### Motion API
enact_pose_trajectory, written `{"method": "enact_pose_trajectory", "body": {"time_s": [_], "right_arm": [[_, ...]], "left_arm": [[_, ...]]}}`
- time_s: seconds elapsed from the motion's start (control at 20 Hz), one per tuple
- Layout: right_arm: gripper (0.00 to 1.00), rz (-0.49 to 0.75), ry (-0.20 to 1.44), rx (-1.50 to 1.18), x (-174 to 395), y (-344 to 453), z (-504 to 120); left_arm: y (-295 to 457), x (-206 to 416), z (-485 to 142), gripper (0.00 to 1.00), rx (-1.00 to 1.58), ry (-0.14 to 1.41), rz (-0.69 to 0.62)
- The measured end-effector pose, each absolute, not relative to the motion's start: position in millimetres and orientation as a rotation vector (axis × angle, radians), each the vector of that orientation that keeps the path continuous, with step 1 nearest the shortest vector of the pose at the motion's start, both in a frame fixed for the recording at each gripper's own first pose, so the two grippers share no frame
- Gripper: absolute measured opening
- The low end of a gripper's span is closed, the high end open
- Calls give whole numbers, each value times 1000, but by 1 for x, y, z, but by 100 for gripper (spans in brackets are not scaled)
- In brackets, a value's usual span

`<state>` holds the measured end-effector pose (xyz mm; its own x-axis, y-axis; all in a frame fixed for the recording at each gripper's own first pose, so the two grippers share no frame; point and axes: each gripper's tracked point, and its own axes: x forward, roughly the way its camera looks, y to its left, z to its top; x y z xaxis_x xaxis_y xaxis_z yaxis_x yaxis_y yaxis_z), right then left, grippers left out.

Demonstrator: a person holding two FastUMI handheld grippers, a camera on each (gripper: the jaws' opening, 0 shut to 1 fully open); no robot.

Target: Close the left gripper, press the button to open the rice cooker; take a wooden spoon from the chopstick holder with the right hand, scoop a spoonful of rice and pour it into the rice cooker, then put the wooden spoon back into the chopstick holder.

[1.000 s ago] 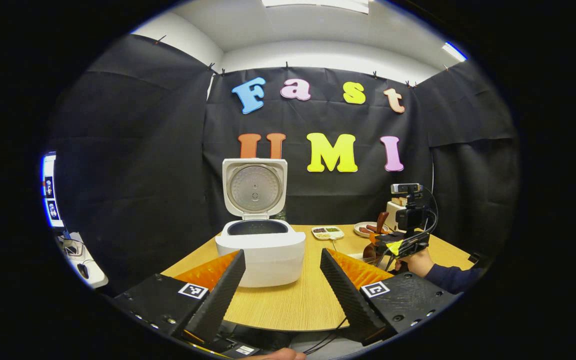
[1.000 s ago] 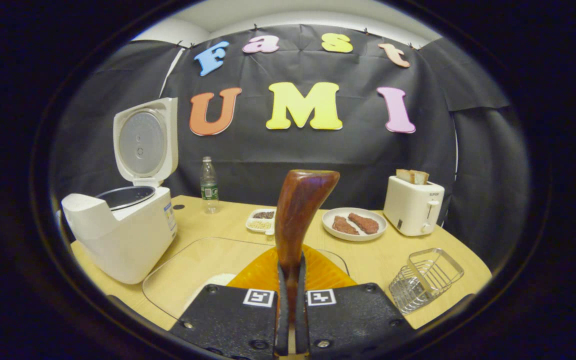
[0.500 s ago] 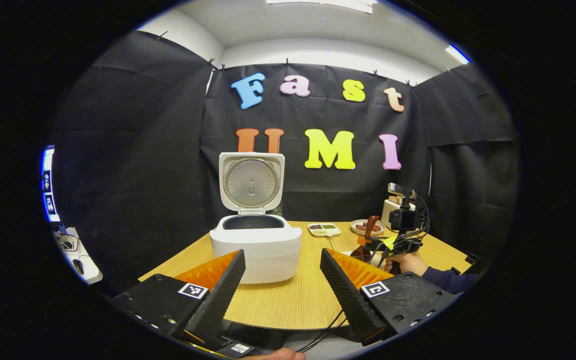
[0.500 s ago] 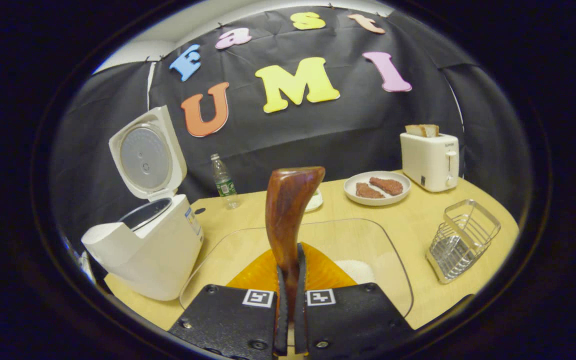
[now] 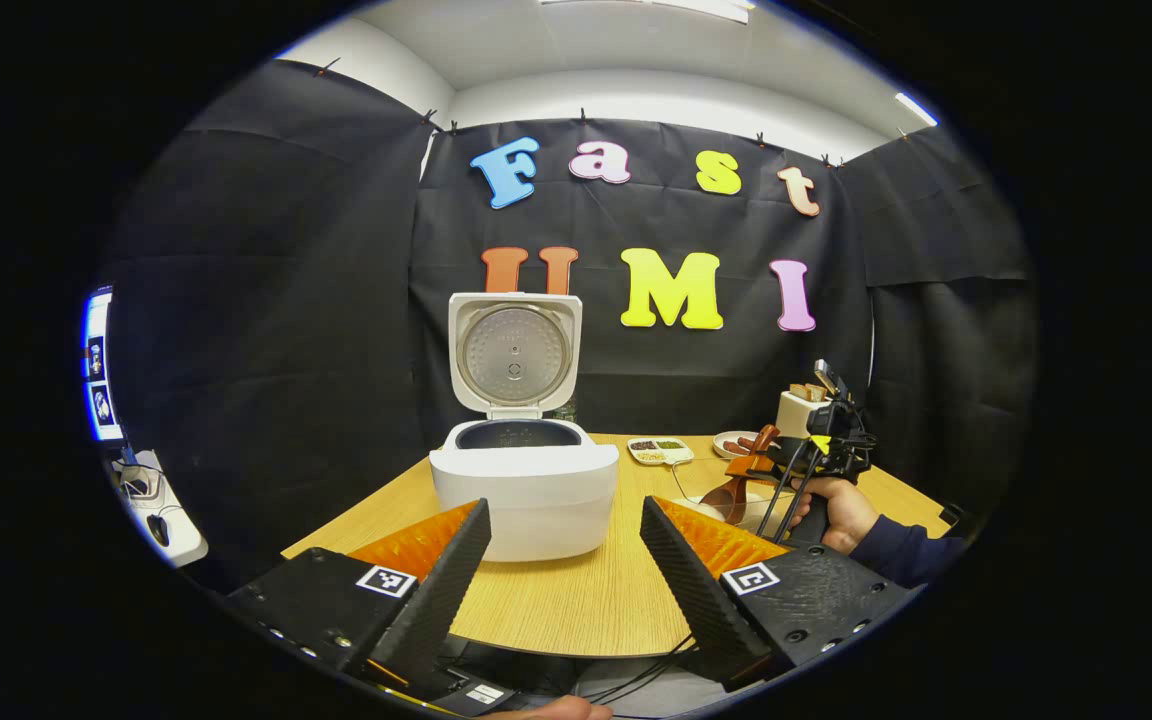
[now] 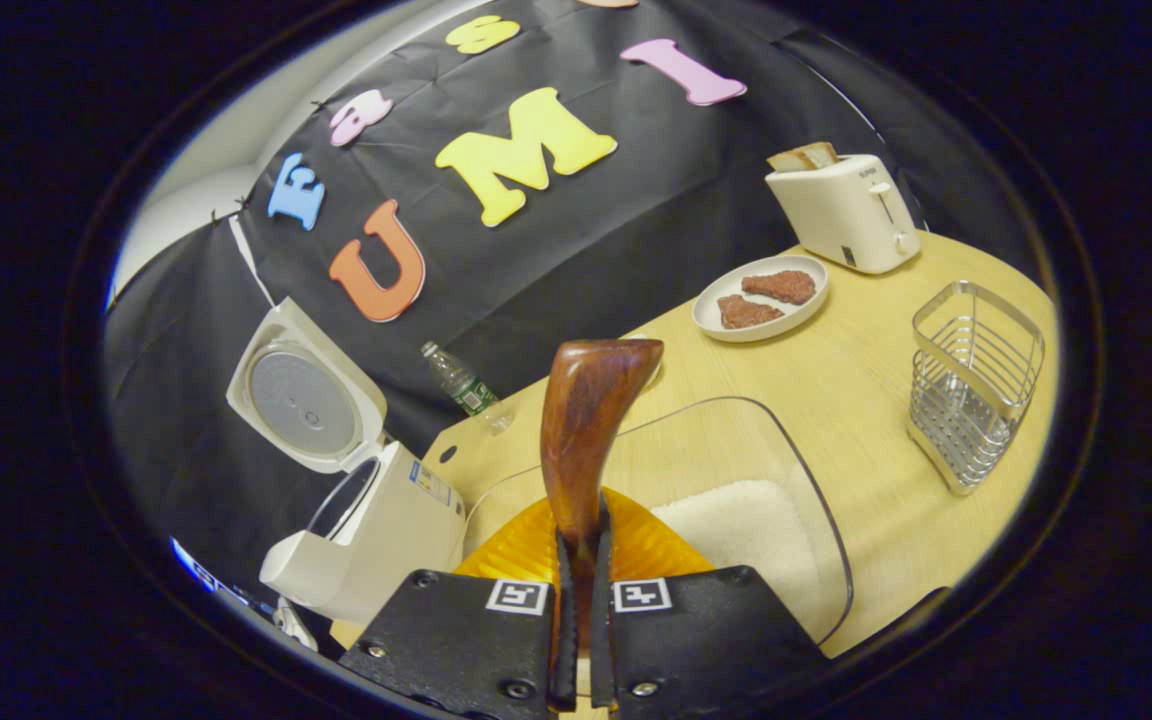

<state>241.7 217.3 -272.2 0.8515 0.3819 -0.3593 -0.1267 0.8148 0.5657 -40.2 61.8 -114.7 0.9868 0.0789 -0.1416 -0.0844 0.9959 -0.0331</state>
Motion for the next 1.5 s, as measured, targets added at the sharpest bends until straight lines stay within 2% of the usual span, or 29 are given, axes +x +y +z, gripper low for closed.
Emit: {"method": "enact_pose_trajectory", "body": {"time_s": [0.8,1.05,1.2,1.5], "right_arm": [[10,273,341,1065,250,127,-200],[10,273,317,1403,241,108,-184],[10,367,312,1733,233,116,-162],[10,344,324,1649,238,125,-153]], "left_arm": [[72,-40,-124,96,-30,157,104],[72,-38,-123,96,-29,147,119],[71,-38,-122,95,-42,136,113],[78,-46,-119,95,-27,127,116]]}}
